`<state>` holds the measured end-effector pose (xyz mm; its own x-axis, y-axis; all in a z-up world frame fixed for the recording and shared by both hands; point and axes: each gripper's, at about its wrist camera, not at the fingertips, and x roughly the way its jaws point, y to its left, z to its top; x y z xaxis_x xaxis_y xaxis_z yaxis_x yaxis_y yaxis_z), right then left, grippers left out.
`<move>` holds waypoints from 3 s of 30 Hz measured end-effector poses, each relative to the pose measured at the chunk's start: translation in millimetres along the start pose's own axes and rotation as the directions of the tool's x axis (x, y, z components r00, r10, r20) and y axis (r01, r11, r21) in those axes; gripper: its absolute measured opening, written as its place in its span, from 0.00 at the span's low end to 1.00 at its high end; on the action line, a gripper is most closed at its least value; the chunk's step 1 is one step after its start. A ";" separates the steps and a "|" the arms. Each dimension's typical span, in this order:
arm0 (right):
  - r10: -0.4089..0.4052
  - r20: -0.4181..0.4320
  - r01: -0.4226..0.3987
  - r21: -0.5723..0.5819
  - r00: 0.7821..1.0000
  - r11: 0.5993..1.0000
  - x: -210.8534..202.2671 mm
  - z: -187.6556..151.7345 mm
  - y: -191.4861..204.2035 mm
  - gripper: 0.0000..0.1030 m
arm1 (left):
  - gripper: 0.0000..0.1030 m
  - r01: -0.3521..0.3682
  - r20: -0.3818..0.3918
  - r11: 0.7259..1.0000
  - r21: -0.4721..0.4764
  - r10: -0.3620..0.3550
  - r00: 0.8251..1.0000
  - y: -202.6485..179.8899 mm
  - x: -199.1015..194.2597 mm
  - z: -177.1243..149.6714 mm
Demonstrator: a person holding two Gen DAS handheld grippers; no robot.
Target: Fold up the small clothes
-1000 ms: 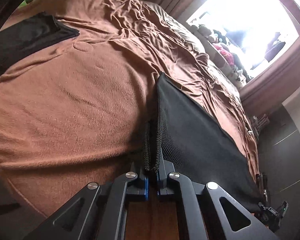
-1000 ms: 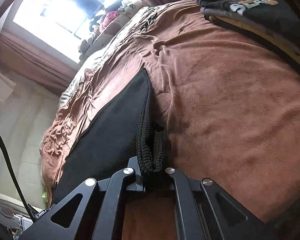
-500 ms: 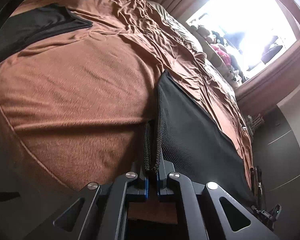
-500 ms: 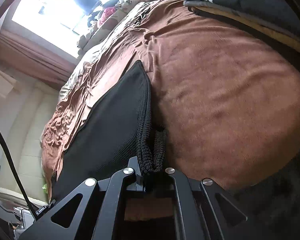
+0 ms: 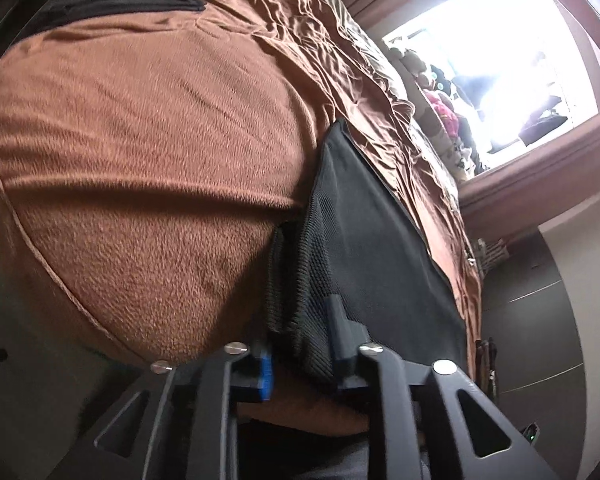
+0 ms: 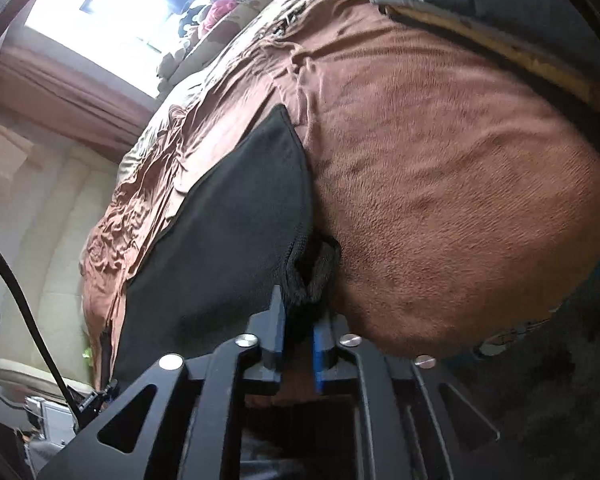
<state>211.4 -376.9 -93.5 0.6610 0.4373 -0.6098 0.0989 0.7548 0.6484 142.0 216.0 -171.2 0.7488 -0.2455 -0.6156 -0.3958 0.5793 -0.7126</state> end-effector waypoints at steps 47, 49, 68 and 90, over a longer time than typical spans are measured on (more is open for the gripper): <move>-0.206 -0.183 0.066 -0.572 0.961 0.817 230.5 -53.4 223.8 0.09 | 0.10 0.092 0.110 0.988 -0.121 -0.079 0.991 27.5 -8.1 -9.1; -0.210 -0.185 0.069 -0.569 0.960 0.819 239.8 -48.8 226.6 0.08 | 0.10 0.092 0.115 0.987 -0.133 -0.077 0.990 28.3 -8.4 -9.8; -0.232 -0.206 0.086 -0.543 0.951 0.835 321.7 5.3 256.6 0.04 | 0.08 0.113 0.135 0.970 -0.215 -0.085 0.987 30.9 -11.3 -16.5; -0.282 -0.171 0.149 -0.542 0.944 0.827 393.7 51.2 278.5 0.01 | 0.08 0.118 0.094 0.949 -0.293 -0.094 0.991 39.3 5.0 -17.7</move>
<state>537.2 -19.6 -129.7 0.4690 0.2833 -0.8365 -0.2233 0.9544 0.1981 120.8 223.8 -208.3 0.8296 -0.2246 -0.5111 -0.4426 0.2933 -0.8474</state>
